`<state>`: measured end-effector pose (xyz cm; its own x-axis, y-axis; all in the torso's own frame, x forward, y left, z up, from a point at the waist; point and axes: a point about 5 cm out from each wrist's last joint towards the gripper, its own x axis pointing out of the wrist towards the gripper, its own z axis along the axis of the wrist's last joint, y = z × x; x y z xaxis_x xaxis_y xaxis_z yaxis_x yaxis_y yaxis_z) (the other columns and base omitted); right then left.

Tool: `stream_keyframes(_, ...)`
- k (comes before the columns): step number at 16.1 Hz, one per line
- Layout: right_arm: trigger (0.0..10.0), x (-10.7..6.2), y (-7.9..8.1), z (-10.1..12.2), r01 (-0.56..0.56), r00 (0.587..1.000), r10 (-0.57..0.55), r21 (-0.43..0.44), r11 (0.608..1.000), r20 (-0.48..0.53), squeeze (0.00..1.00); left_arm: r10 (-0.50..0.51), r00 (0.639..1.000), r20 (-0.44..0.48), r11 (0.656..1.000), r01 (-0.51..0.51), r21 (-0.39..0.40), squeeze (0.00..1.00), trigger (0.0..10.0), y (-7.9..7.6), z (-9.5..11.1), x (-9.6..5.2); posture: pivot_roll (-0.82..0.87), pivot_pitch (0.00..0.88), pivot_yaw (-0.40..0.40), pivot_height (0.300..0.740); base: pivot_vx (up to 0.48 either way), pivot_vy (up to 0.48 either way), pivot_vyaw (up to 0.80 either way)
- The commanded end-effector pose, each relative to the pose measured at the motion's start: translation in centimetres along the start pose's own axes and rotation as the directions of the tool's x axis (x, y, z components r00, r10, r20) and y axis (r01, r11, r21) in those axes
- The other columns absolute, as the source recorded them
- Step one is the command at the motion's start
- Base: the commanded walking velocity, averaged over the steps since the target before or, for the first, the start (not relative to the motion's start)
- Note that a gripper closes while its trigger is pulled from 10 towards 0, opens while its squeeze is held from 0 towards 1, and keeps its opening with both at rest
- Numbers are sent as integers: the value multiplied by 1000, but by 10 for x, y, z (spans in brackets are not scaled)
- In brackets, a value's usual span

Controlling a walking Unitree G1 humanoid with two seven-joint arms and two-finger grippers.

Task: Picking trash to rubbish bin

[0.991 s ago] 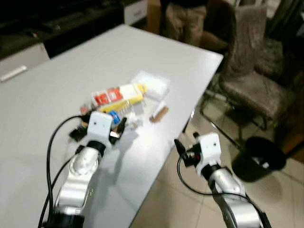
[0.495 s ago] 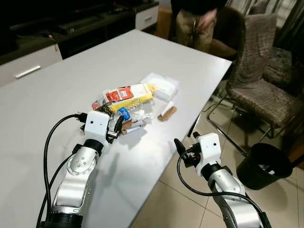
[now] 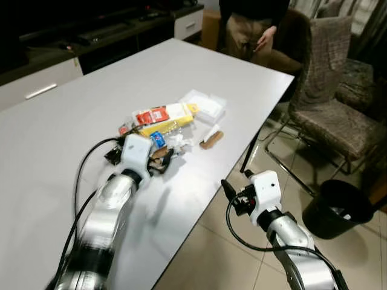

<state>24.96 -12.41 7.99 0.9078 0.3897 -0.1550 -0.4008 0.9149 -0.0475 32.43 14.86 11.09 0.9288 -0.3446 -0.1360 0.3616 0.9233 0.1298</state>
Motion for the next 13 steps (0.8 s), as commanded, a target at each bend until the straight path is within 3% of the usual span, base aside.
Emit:
stream_keyframes(1, 10000, 0, -2, 3, -7, 1000, 7, -19, 1000, 1, 0, -41, 999, -2, 999, 41, 14, 1000, 10000, -2, 1, 7, -102, 0, -52, 740, 0, 0, 0)
stream_keyframes(3, 10000, 0, -3, 5, -20, 1000, 20, -31, 999, 0, 0, -65, 998, -20, 997, 66, 32, 1000, 10000, 1, 2, 22, -121, 0, -45, 740, 0, 0, 0)
stream_keyframes(7, 10000, -2, -3, 7, -33, 999, 33, -47, 998, 0, 0, 5, 1000, -18, 1000, -4, 30, 1000, 10000, 15, 14, 40, -145, 0, -32, 740, 0, 0, 0)
stream_keyframes(10, 10000, -5, -4, 8, -27, 1000, 27, -53, 998, -1, 0, 66, 998, -12, 995, -67, -68, 1000, 10000, 30, 21, 47, -177, 0, -19, 740, 0, 0, 0)
stream_keyframes(13, 10000, -8, -6, 8, -14, 1000, 13, -56, 998, -7, 0, 143, 989, -36, 987, -145, -69, 1000, 10000, 45, 22, 47, -196, 0, -10, 740, 0, 0, 0)
